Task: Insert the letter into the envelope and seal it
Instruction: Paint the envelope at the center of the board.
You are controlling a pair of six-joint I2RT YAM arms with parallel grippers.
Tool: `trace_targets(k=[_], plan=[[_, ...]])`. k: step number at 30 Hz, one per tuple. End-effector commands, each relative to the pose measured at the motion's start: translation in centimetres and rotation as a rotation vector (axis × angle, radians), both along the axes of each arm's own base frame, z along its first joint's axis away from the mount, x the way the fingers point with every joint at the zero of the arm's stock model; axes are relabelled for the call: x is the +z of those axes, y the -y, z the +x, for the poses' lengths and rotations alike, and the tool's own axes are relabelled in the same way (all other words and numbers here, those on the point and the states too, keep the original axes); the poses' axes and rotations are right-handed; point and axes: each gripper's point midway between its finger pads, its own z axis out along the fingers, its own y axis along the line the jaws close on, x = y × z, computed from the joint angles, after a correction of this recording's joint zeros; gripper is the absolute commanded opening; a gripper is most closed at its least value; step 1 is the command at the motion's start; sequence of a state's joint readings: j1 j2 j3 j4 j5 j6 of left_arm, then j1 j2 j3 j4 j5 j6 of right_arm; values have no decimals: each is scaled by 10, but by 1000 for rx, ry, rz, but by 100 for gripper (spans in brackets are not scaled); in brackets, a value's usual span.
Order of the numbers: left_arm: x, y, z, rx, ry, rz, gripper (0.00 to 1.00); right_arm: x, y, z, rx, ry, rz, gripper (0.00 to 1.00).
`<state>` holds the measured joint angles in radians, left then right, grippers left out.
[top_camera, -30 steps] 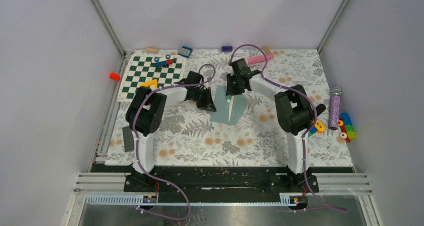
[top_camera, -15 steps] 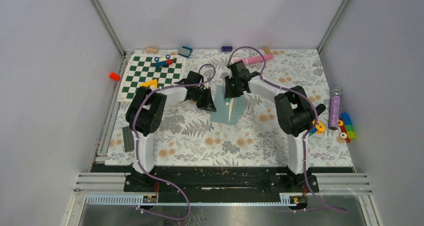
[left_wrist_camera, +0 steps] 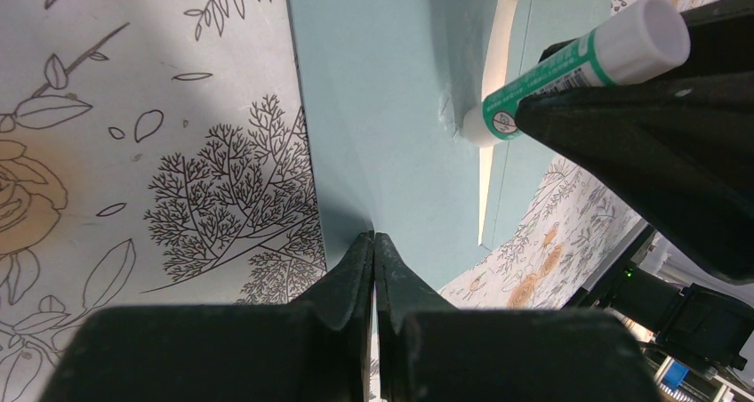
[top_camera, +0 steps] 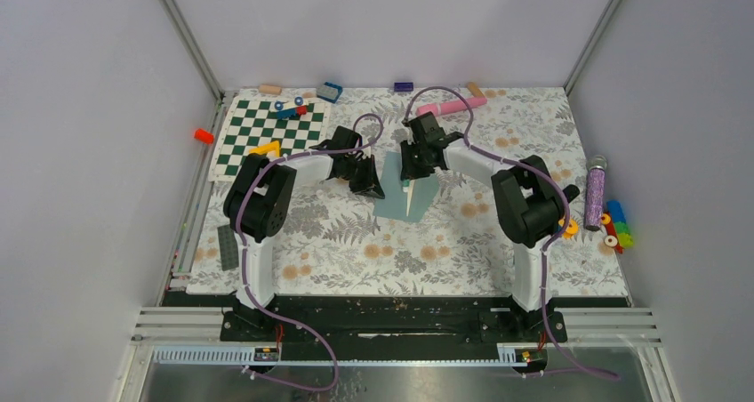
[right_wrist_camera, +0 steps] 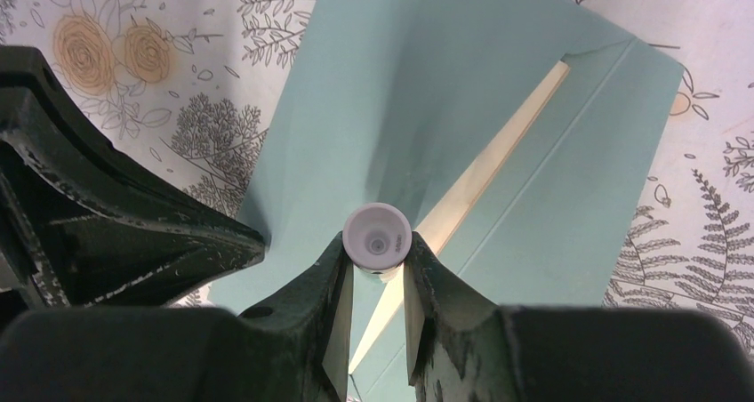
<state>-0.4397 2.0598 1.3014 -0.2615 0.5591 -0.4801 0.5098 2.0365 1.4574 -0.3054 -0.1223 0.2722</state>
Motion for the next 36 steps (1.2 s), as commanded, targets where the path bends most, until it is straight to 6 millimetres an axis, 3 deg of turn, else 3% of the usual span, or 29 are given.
trace_targets(k=[1,17,22,29,32,36], plan=[[-4,-3,2,12,4,44,0,5,7,-20,41,-18,-33,0],[-7,-3,2,14,0,46,0,10,-1,-35,76,-66,25,0],[-7,-3,2,13,4,48,0,31,-7,-36,88,-43,71,0],[3,-2,5,5,28,30,0,83,-8,-33,124,77,122,0],[16,0,8,-1,63,8,11,99,-11,-36,152,115,167,0],[42,0,13,-4,131,-53,48,106,-17,-37,167,101,227,0]])
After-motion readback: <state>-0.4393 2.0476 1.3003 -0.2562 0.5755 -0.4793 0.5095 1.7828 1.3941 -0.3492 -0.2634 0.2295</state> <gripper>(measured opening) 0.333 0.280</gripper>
